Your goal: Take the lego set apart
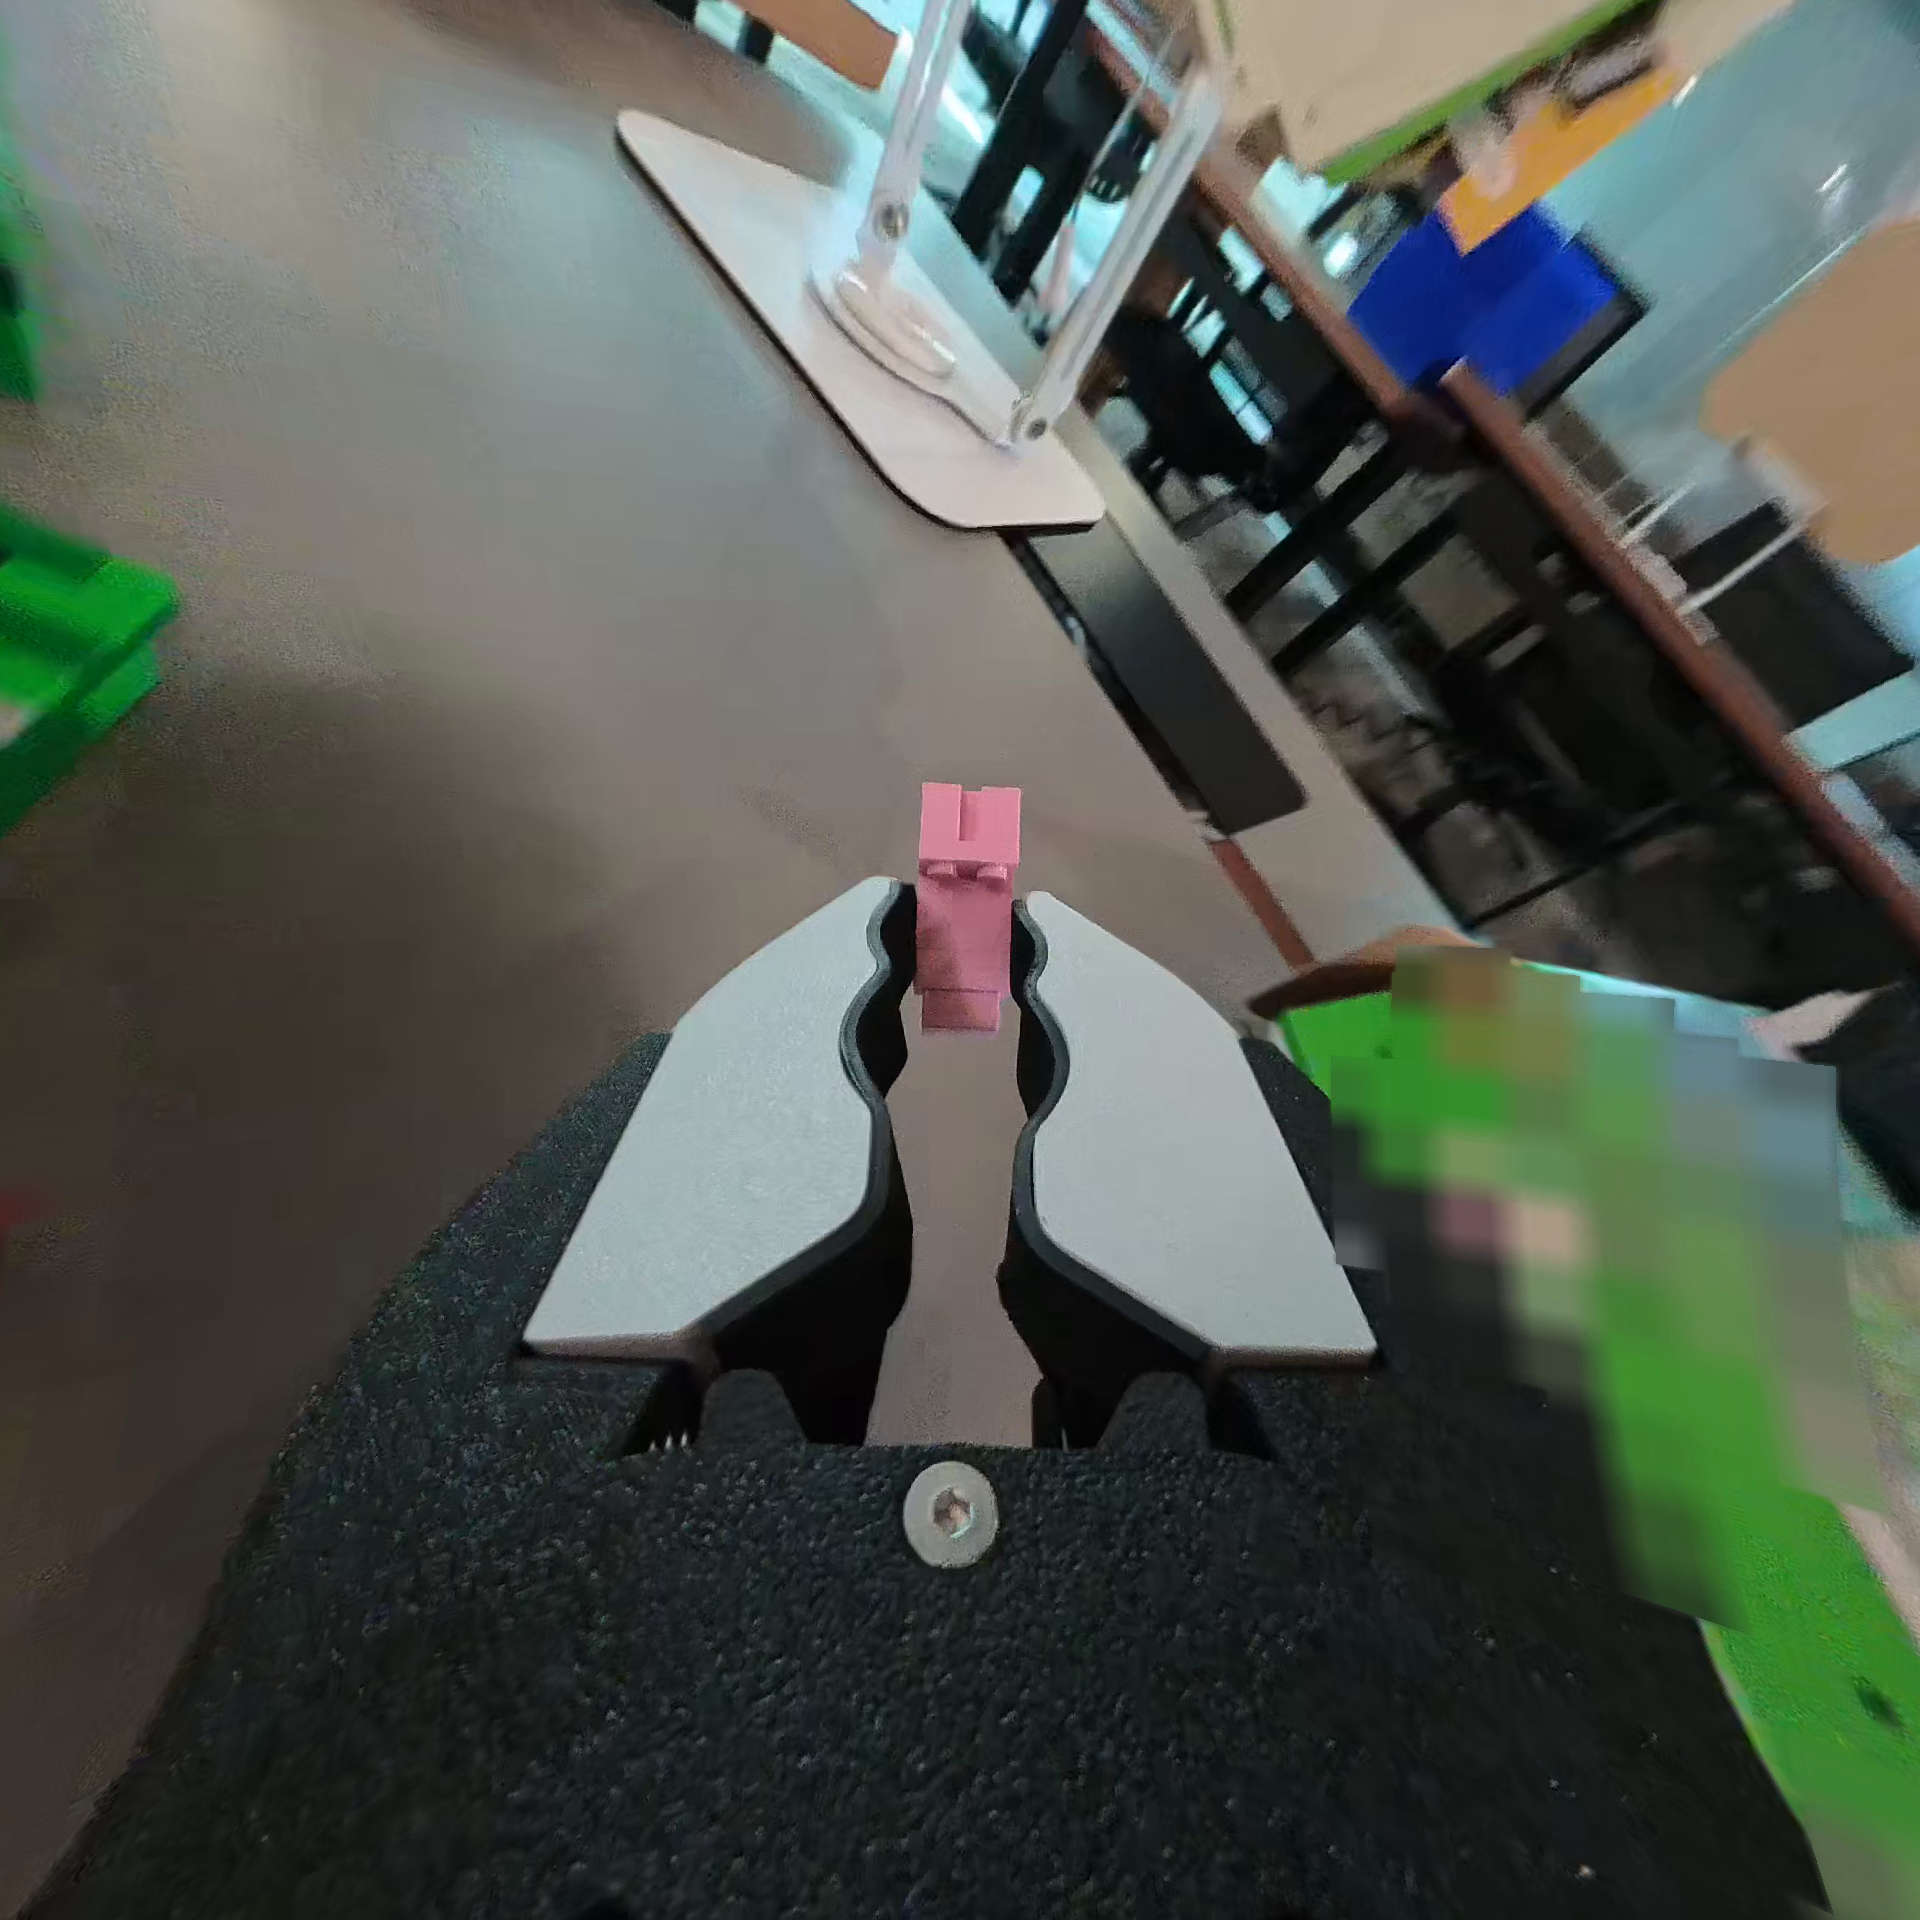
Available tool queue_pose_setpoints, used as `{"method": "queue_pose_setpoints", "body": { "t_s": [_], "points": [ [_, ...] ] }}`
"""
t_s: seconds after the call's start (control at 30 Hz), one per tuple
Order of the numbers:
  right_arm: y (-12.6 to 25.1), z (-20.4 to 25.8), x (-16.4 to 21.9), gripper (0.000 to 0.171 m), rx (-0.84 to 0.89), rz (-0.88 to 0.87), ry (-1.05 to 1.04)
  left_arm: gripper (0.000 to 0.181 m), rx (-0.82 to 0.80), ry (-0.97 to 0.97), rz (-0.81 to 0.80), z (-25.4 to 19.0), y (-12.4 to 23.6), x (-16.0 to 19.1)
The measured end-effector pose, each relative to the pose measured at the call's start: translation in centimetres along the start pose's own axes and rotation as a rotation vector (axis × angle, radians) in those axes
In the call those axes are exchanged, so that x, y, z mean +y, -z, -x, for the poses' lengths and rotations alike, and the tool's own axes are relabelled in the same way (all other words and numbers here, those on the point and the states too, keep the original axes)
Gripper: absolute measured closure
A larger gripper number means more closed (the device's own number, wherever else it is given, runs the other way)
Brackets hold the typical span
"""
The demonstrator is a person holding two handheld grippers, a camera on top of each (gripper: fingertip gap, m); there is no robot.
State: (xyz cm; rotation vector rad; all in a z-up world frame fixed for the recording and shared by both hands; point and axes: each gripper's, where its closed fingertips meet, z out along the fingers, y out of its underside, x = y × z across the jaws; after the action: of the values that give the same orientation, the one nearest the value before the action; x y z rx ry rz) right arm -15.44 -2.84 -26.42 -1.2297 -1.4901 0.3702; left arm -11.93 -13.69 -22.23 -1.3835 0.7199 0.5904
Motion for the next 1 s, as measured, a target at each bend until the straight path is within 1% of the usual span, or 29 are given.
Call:
{"method": "queue_pose_setpoints", "body": {
  "t_s": [0.07,0.13,0.23,0.37,0.47,0.57,0.6,0.67,0.73,0.8,0.87,0.93,1.0],
  "points": [
    [-2.9,-0.1,-0.1,0.155,-0.055,0.039,-0.064,0.134,-0.047,0.016,0.041,1.0,-0.1,0.7],
    [-5.4,-0.4,-0.2,0.155,-0.091,0.086,-0.101,0.136,-0.069,0.071,0.069,1.7,-0.1,1.4],
    [-8.1,-0.6,0.1,0.155,-0.144,0.151,-0.161,0.139,-0.069,0.166,0.098,2.5,-0.2,2.3],
    [-9.4,0.1,1.5,0.155,-0.203,0.25,-0.173,0.139,-0.069,0.238,0.118,3.0,-0.3,3.1],
    [-9.6,-0.2,1.8,0.155,-0.191,0.26,-0.172,0.138,-0.055,0.25,0.122,2.8,-0.4,3.1],
    [-9.5,-0.3,1.6,0.154,-0.171,0.227,-0.156,0.137,-0.038,0.243,0.127,2.3,-0.5,3.1],
    [-9.3,-0.4,1.5,0.151,-0.155,0.218,-0.143,0.137,-0.032,0.243,0.13,2.2,-0.6,3.1],
    [-8.9,-0.8,1.4,0.138,-0.107,0.198,-0.125,0.136,-0.033,0.244,0.14,2.2,-0.5,3.2],
    [-8.0,-1.0,1.5,0.133,-0.062,0.169,-0.123,0.136,-0.043,0.248,0.141,2.5,-0.4,3.3],
    [-6.2,-1.5,1.3,0.133,-0.002,0.116,-0.122,0.137,-0.055,0.26,0.144,2.9,-0.2,3.6],
    [-3.6,-1.5,0.7,0.136,0.03,0.031,-0.149,0.138,-0.071,0.279,0.145,3.5,0.1,3.8],
    [-0.7,-0.3,0.0,0.139,0.013,-0.048,-0.166,0.138,-0.084,0.309,0.136,4.0,0.3,3.8],
    [2.1,1.4,0.1,0.143,-0.002,-0.059,-0.138,0.139,-0.088,0.342,0.123,4.4,0.5,3.8]
  ]
}}
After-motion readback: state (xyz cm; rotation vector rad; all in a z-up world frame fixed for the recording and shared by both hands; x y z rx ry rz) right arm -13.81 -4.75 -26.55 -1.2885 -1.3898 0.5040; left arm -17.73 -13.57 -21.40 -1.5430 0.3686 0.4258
